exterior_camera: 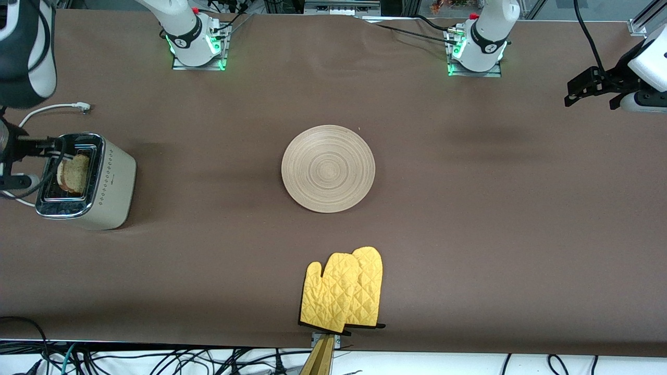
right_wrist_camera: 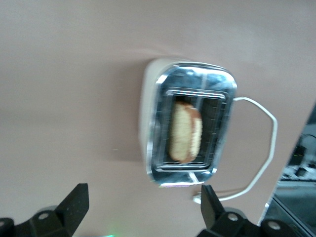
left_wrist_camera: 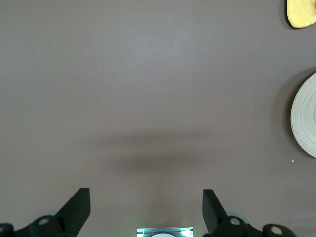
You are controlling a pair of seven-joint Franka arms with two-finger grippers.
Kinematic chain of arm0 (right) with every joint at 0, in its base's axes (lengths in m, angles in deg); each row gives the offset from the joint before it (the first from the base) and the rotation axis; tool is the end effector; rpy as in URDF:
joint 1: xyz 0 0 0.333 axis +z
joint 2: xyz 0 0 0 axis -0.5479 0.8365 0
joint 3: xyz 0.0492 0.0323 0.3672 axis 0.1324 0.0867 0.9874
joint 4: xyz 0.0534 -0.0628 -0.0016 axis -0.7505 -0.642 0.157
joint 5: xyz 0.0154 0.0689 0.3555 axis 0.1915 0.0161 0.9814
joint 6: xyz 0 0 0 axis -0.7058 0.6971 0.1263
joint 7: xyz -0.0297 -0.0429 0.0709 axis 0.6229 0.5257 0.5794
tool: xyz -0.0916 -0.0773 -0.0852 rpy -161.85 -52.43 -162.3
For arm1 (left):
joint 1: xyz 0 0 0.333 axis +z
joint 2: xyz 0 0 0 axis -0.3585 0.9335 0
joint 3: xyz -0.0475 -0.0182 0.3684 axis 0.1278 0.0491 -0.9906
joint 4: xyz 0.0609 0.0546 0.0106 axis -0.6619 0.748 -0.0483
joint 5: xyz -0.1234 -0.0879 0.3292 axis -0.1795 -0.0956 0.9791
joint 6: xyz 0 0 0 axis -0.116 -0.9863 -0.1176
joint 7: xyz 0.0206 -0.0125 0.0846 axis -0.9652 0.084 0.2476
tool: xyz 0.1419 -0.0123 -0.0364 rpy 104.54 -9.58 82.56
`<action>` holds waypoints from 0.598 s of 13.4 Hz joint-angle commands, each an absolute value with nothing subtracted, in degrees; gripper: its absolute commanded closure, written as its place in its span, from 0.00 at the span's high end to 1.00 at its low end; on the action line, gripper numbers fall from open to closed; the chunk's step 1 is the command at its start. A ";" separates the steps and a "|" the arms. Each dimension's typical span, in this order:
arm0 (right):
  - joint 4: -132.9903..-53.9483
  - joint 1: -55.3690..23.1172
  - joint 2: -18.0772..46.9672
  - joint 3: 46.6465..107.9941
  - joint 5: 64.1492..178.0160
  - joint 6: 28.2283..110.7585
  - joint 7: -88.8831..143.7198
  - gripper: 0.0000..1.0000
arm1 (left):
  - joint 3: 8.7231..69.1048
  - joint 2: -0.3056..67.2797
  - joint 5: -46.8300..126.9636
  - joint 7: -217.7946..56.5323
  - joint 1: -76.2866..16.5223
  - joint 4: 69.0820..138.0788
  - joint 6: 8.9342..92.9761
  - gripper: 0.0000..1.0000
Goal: Move plate and put bread in toaster
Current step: 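Raise the right gripper up away from the toaster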
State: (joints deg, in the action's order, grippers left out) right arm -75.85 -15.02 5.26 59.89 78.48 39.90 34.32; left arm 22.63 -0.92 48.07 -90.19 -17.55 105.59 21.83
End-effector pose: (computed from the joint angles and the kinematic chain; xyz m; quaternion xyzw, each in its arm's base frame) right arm 0.5880 -0.0333 0.5736 0.9903 0.0648 -0.0881 0.0860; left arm 0.4560 0.0081 0.6244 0.9989 -0.0136 -0.0432 0.0078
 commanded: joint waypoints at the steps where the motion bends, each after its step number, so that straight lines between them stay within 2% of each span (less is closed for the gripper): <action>1: -70.12 -14.77 4.96 59.57 86.15 33.01 34.08 1.00 | 22.61 -0.57 47.30 -89.72 -17.67 104.06 20.54 1.00; 2: -69.25 -14.94 5.04 59.48 87.82 30.63 33.90 1.00 | 22.61 -0.57 47.30 -89.72 -17.67 104.06 20.54 1.00; 4: -72.46 -18.00 1.81 62.35 91.62 34.45 34.07 1.00 | 22.61 -0.57 47.30 -89.72 -17.67 104.06 20.54 1.00; 6: -77.30 -27.02 -1.27 73.49 88.39 38.93 33.47 1.00 | 22.61 -0.57 47.30 -89.72 -17.67 104.06 20.45 1.00; 8: -86.67 -31.45 -7.14 81.24 83.11 46.12 28.04 1.00 | 22.61 -0.57 47.30 -89.72 -17.67 104.06 20.45 1.00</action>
State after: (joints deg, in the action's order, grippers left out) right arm -75.59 -27.07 0.61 74.03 86.51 39.93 32.44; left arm 22.63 -0.93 48.07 -90.19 -17.55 105.57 21.80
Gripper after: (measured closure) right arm 0.000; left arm 0.000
